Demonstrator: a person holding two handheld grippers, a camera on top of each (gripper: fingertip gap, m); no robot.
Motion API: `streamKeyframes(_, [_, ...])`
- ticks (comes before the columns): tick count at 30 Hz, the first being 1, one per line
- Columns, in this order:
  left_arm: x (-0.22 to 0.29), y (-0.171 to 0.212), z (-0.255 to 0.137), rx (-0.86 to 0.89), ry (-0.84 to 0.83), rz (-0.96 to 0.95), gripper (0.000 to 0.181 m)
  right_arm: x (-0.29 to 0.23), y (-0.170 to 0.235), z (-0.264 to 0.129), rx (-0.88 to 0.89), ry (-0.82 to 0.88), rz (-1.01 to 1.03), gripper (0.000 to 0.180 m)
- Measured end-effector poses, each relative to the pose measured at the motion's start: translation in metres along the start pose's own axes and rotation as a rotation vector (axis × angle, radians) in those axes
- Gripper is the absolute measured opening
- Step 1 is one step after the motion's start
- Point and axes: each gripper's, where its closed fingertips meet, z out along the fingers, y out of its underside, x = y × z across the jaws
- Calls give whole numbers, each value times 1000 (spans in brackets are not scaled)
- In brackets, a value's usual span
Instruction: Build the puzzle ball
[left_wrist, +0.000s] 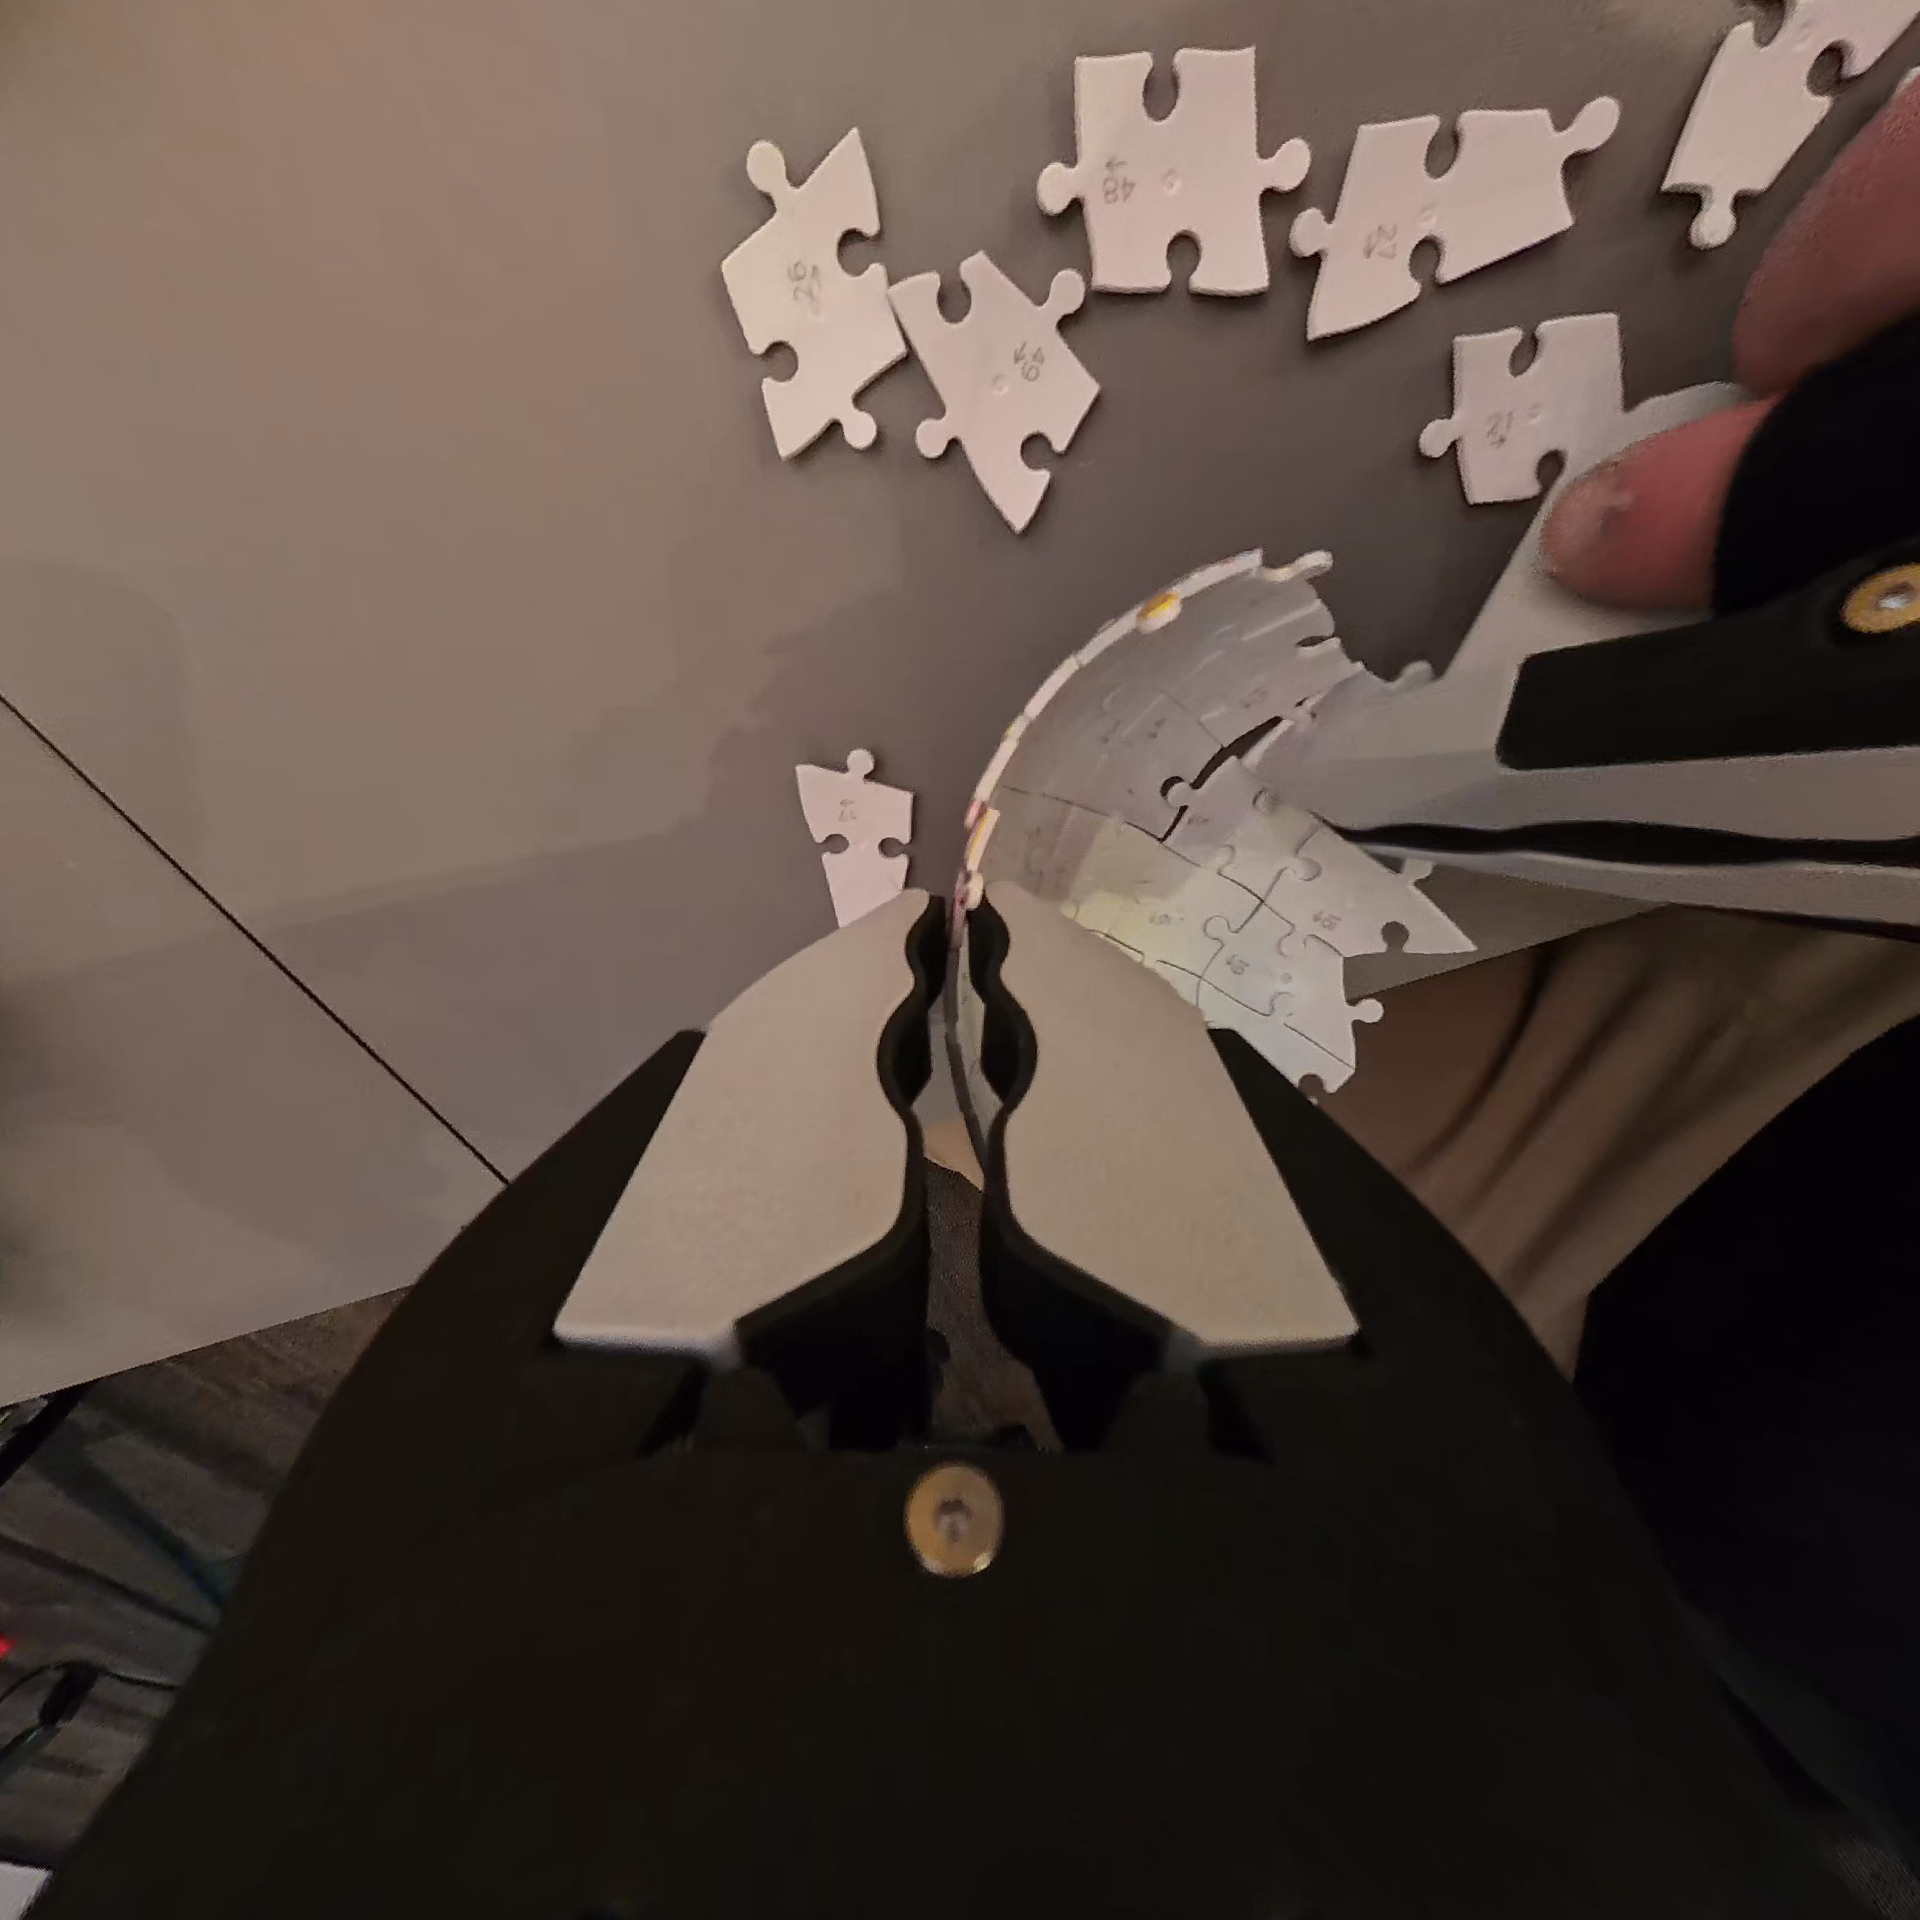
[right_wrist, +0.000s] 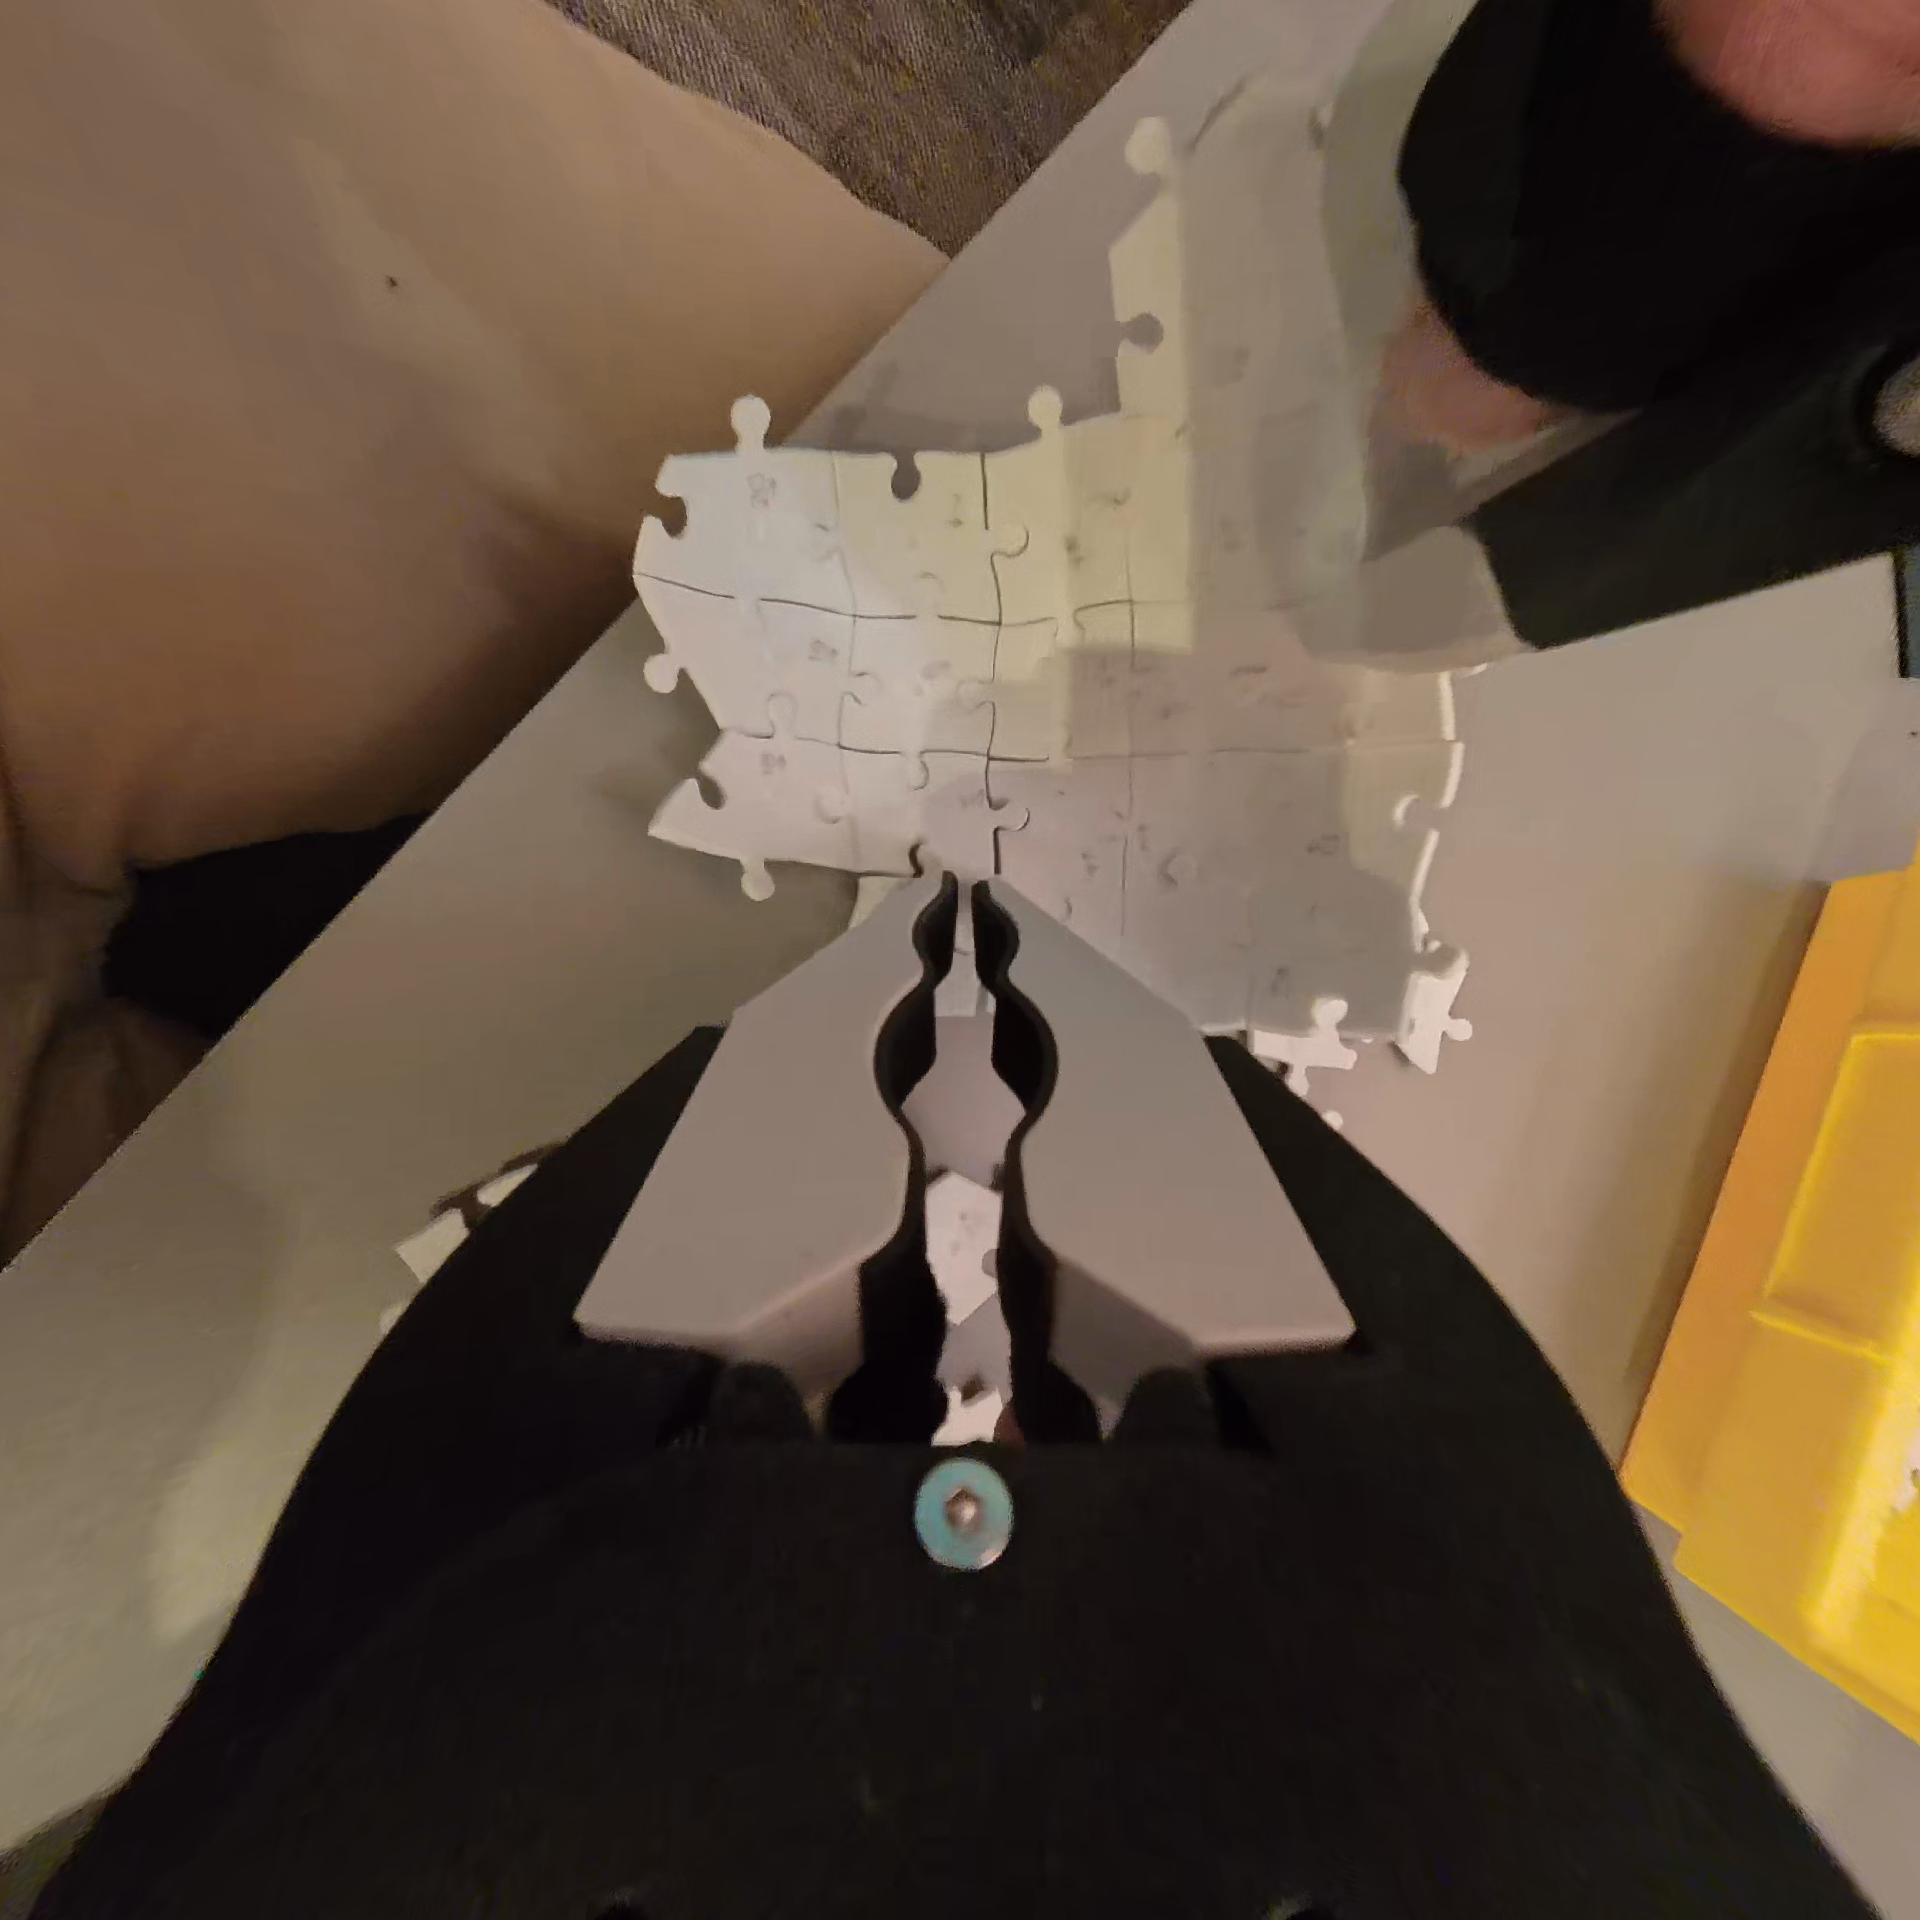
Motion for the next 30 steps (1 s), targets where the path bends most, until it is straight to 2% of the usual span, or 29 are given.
streamKeyframes(18, [2,-1,-2,13,-51,7,4,-2,5,1,23,40,-54,0])
streamKeyframes(30, [5,0,-5,34,-110,7,4,-3,8,0,45,61,-15,0])
